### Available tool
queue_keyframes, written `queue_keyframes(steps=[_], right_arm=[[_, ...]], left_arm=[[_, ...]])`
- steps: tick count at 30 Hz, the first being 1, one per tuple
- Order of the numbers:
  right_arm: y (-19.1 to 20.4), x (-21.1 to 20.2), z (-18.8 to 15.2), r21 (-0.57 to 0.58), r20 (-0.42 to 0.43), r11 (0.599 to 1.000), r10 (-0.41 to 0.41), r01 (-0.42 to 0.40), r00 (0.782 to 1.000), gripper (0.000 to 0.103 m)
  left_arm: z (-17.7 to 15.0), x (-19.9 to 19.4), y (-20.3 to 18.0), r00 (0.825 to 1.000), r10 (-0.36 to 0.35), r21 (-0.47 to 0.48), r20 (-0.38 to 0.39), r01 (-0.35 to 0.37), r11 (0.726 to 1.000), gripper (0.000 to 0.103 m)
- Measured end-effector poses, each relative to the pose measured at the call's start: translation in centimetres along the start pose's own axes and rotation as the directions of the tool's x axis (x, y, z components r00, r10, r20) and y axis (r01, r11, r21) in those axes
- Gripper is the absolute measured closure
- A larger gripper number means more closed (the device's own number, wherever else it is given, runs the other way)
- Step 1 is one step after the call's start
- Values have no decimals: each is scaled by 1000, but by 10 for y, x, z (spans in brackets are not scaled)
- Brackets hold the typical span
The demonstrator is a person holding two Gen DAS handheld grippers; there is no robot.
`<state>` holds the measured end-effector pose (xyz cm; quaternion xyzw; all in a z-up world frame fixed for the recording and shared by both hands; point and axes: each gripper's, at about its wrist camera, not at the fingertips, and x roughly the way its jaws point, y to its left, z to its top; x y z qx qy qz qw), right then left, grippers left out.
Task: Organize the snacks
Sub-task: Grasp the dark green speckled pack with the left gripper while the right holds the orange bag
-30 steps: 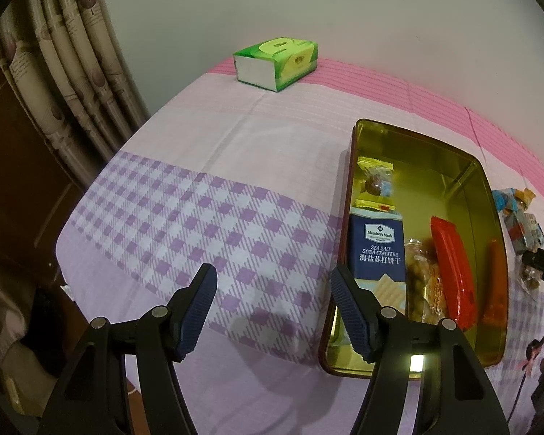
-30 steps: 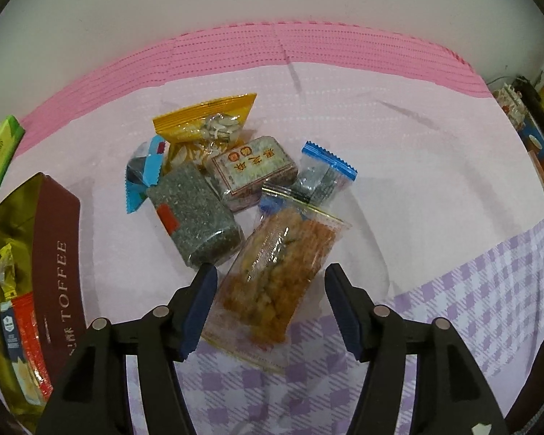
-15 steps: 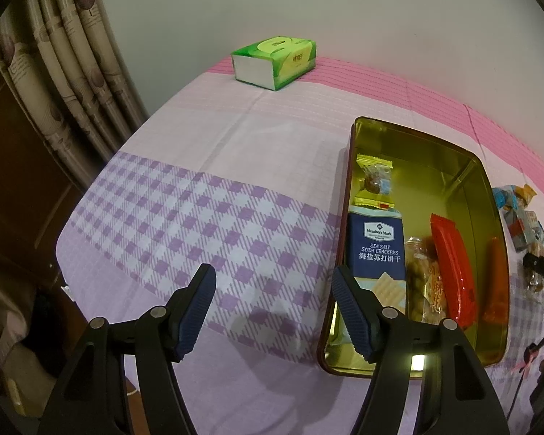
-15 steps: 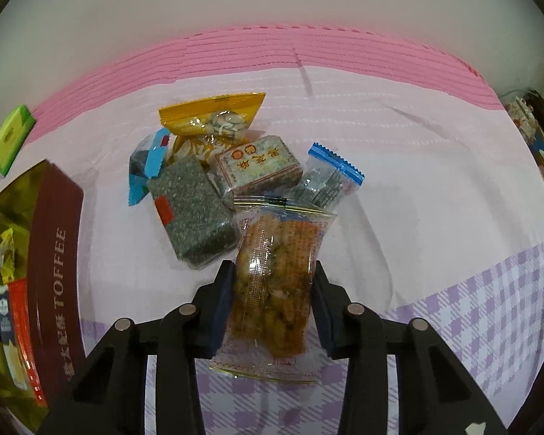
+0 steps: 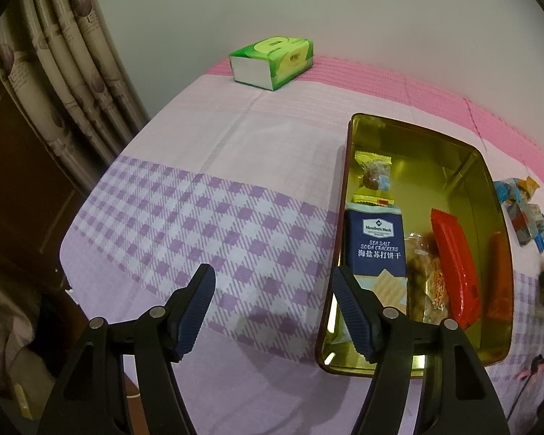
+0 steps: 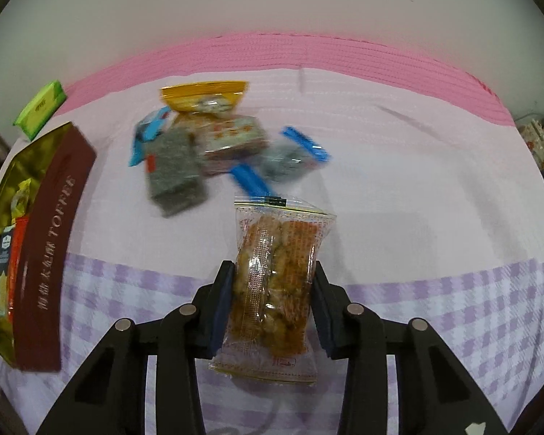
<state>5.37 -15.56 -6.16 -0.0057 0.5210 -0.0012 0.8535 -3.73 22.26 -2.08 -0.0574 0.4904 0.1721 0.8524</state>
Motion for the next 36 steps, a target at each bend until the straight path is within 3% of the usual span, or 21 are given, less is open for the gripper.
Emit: queue_keyframes(steps=[4,14,20,25,36], right_arm=[[-30,-2,-1,-15,43,1000,24,-23,999,66],[-87,6,6,-84,127,994,-54,65,990,66],[-87,5,4,-118,177,989,-69,91,982,66],[-81,7,5,-133,198,987,-65,92,978,66],[-93,8,2,-120,191,993,4,19,982,66]], left_arm=[[-2,-1,-8,1000,12,29,6,-12,1000,35],[-2,-10,-34,999,-25,70,29,23,997,35],[6,-19,-65,998,-41,131,49,35,991,35],[16,-24,-99,994,-94,185,47,84,979,35],[29,-22,-189,976,-218,284,-1,210,936,35]])
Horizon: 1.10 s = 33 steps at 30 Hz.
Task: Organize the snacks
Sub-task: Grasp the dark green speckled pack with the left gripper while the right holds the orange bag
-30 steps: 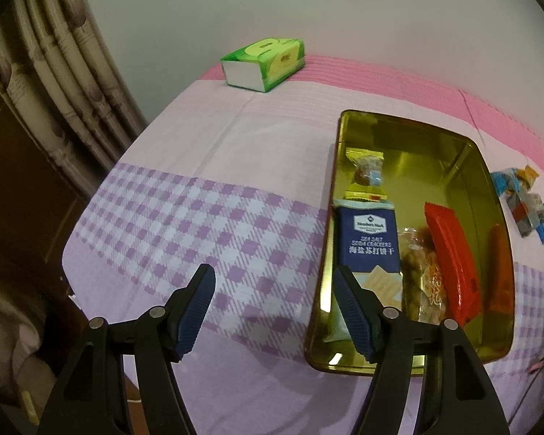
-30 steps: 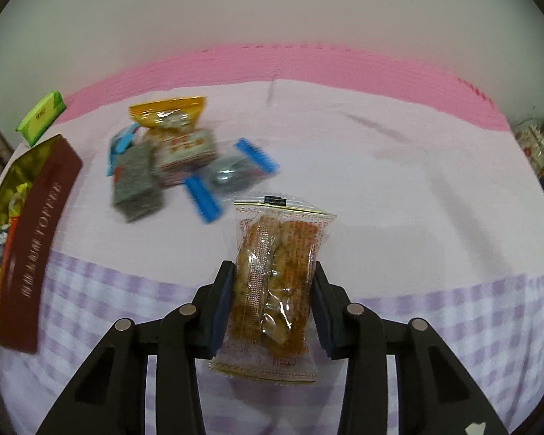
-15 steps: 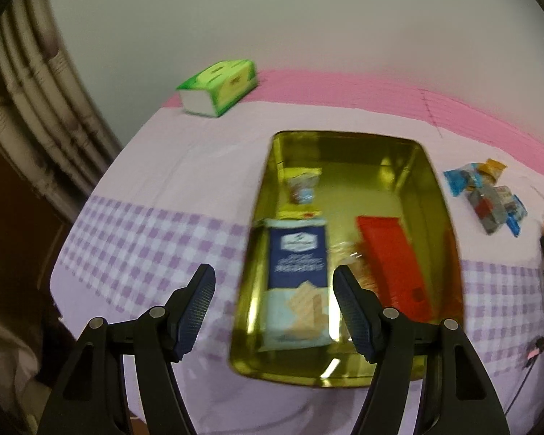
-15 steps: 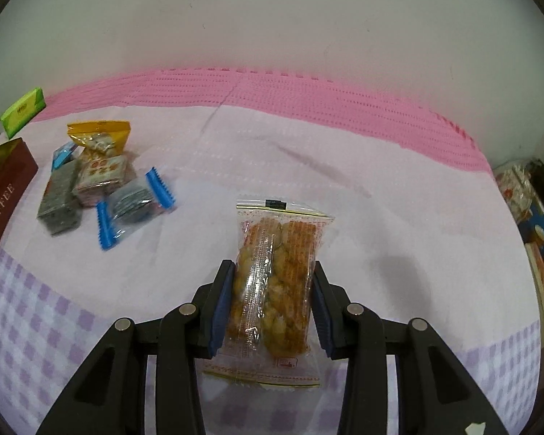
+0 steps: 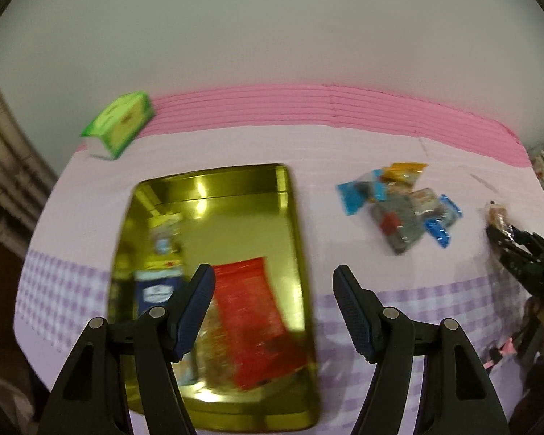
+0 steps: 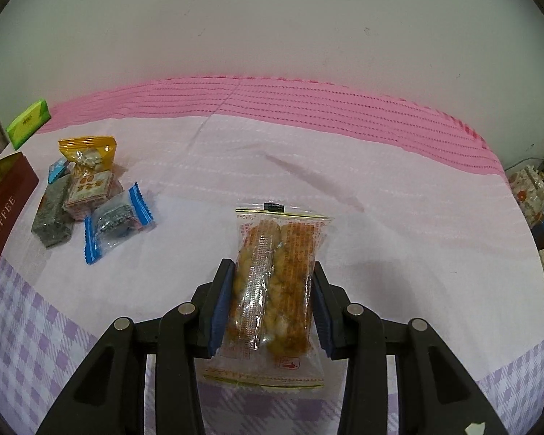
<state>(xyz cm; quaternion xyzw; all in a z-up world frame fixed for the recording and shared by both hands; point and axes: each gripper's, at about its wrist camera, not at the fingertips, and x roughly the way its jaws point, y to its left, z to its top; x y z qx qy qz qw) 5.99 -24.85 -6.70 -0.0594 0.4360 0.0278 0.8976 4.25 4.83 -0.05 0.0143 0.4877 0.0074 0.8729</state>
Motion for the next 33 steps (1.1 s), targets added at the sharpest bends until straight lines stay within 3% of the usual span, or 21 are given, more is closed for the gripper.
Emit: queue_keyframes(steps=[13,21,33], right_arm=[[-3,-1,-3,43,-2,999,12,-12,1000,66],[-3,-1,-4,46,-1,999,14,-14,1000,66],[-3,-1,-4,54,-1,998,19,-19,1000,65]], left_arm=[[28,44,-71,989,-121,17,-84,122,992,35],[43,76,-107,986,-124,12,-113,127,992,35],[49,112,-127,986,-95,-9,-135,94,995,40]])
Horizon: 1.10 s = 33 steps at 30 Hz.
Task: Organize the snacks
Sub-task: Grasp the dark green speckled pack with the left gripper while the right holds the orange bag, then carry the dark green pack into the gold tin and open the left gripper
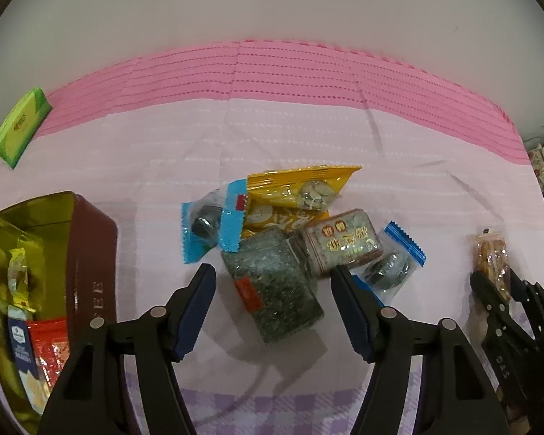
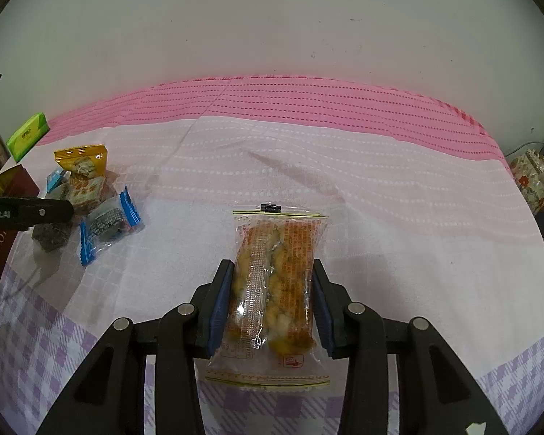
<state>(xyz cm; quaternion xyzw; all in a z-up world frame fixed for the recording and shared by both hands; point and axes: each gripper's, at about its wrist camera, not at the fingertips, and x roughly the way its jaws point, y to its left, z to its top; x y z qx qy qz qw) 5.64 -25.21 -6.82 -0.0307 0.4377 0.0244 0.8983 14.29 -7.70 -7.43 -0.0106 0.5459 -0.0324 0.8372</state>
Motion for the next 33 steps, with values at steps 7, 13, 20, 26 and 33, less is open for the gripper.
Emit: queue_keyframes(steps=[7,13,20,26,33], right_arm=[[0,0,0,2,0,1000,0,0,1000,65],[0,0,0,2,0,1000,0,0,1000,64],[0,0,0,3,0,1000,-1,1,1000,64],[0,0,0,5,0,1000,-1,1,1000,64],[0,0,0,6,0,1000,-2,2,1000,64]], left_arm=[[-11,8,-2,1000,16,41,-5,-15,999,57],[-25,2,2,1000,6,73,-2,-5,997,65],[-38,-5,3,1000,6,90,-15,-5,996,65],[-55,-15,7,1000,-7,103,-24,9,995,65],[-72,-38,9,1000,-23,118,-10,24,993,65]])
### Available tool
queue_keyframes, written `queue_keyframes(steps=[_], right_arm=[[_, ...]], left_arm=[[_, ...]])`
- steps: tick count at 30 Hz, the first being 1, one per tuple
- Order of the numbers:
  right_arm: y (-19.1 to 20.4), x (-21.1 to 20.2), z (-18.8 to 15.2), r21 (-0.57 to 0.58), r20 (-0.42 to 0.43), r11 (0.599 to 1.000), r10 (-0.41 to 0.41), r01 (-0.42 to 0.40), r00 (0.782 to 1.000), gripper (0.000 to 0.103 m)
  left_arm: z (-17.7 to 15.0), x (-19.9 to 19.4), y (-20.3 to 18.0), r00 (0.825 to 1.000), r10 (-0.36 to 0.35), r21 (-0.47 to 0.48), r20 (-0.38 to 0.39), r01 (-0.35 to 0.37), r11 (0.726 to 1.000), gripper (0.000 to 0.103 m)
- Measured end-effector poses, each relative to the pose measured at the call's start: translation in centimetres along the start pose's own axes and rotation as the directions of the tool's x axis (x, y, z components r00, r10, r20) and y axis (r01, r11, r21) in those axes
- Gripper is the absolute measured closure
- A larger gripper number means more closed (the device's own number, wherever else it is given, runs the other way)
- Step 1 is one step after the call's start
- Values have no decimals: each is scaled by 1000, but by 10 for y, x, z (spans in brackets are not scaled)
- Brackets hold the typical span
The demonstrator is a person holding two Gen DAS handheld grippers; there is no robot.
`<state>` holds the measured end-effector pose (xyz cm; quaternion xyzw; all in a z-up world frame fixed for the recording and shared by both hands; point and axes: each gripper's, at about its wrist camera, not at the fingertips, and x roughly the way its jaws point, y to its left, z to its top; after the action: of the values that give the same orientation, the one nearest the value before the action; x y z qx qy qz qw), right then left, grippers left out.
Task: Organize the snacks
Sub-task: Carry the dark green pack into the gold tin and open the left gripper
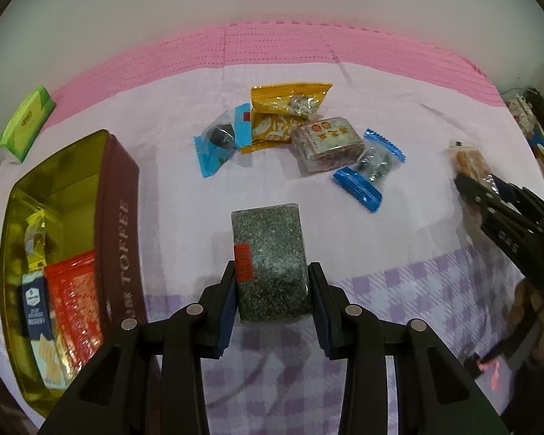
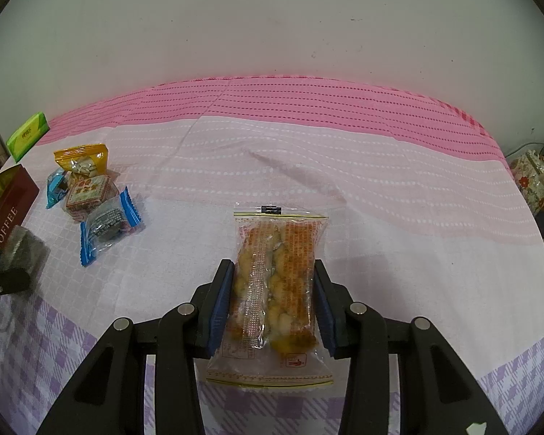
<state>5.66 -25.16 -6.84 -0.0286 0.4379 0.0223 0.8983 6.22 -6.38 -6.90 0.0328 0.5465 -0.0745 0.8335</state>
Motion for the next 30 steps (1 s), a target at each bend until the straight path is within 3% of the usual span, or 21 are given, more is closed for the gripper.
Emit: queue_keyframes(steps=[10,17,25,30], right_arm=[[0,0,0,1,0,1000,-1,1,1000,64],[-1,0,0,1,0,1000,-1,1,1000,64],[0,0,0,4,-1,1000,-3,3,1000,64],[-1,0,0,5,-2,1000,-4,4,1000,64]], left_arm=[[-19,-33,3,997,-59,22,55,58,998,65],[-21,-61,23,993,-37,13,114,35,999,65],[-13,-76,86,987,57,-107,152,-41,993,65],[-8,-71,136,980,140,-189,140,-112,976,65]])
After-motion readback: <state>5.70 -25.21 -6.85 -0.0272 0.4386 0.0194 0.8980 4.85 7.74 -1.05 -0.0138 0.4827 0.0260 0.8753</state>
